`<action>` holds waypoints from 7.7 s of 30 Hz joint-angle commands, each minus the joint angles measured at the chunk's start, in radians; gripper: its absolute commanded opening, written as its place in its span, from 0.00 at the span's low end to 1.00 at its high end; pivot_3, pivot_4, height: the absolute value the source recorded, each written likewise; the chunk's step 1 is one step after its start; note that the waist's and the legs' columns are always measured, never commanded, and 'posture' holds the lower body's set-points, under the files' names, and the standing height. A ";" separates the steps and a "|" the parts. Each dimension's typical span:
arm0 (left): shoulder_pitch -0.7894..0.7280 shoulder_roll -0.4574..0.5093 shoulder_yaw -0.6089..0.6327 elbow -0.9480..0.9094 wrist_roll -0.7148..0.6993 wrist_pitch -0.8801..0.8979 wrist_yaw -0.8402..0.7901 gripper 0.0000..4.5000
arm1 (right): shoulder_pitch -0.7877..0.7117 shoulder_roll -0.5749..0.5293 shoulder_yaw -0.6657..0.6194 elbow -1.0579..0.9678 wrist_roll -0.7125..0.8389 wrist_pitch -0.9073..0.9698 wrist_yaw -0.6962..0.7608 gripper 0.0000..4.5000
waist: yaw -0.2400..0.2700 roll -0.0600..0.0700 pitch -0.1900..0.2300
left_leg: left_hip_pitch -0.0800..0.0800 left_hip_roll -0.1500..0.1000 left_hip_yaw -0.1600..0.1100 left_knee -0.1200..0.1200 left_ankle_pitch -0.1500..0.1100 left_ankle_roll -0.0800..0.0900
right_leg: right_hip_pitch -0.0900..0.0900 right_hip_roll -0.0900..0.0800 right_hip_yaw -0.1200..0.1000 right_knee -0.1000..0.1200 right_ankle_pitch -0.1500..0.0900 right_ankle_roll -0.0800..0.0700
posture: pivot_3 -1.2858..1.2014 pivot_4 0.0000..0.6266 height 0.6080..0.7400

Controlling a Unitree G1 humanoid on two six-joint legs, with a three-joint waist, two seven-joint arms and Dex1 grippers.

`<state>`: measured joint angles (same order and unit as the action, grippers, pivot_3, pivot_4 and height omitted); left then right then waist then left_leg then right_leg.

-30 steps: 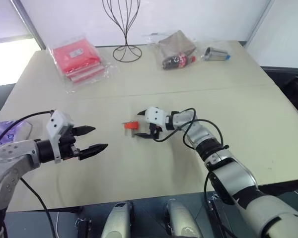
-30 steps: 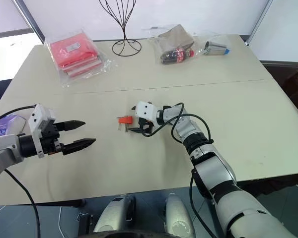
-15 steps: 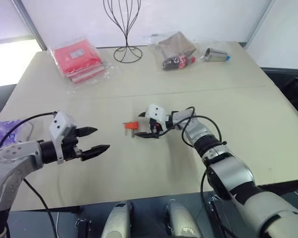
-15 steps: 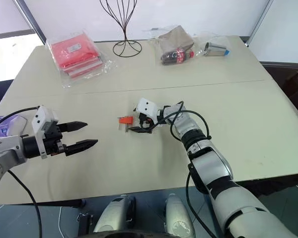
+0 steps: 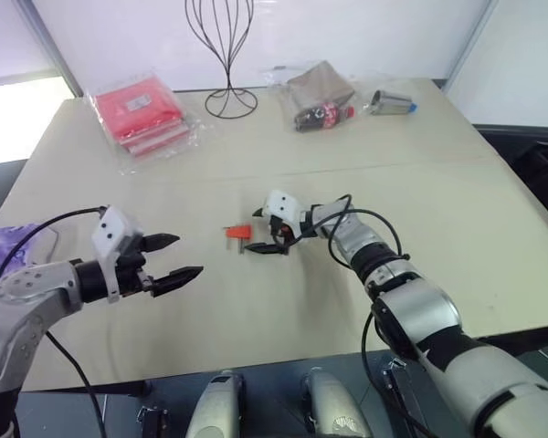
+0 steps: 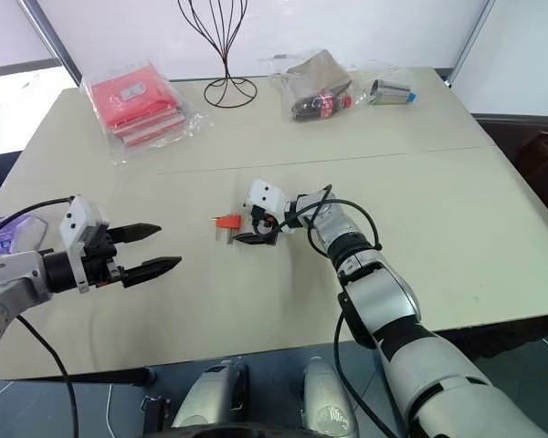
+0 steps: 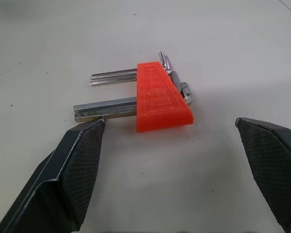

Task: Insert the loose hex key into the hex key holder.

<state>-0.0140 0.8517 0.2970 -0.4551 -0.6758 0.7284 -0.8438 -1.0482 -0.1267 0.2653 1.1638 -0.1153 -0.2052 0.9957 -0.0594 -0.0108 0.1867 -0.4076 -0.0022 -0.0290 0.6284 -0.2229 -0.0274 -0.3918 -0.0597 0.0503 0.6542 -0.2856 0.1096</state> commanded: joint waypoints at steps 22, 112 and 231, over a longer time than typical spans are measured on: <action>-0.074 -0.041 -0.036 0.028 0.013 -0.053 0.011 1.00 | 0.147 -0.111 0.063 -0.314 -0.236 -0.445 -0.413 0.23 | 0.006 0.000 0.000 | -0.002 -0.001 0.000 0.000 0.000 -0.001 | -0.002 -0.002 0.000 0.000 0.000 -0.001 | 0.52 0.24 1.00; -0.575 -0.216 -0.260 0.298 0.034 -0.070 -0.177 0.01 | 0.209 -0.444 0.064 -0.794 -0.508 -0.826 -0.877 0.23 | 0.016 -0.003 0.002 | -0.004 0.000 0.002 0.002 0.001 0.000 | -0.003 0.005 0.001 0.000 0.000 0.000 | 0.52 0.24 1.00; -0.623 -0.286 -0.243 0.315 0.077 -0.142 -0.041 0.00 | 0.364 0.012 -0.194 -1.322 0.484 0.454 -0.487 0.01 | 0.040 -0.002 0.003 | -0.007 0.001 0.001 0.003 0.001 0.001 | -0.007 0.005 0.000 0.003 0.000 0.000 | 0.52 0.24 1.00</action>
<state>-0.6165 0.5647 0.0214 -0.1204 -0.5890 0.6013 -0.8851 -0.6790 -0.1236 0.0726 -0.1293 0.3658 0.2716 0.5054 -0.0197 -0.0124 0.1897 -0.4144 -0.0016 -0.0280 0.6315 -0.2221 -0.0267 -0.3986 -0.0548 0.0499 0.6576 -0.2852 0.1096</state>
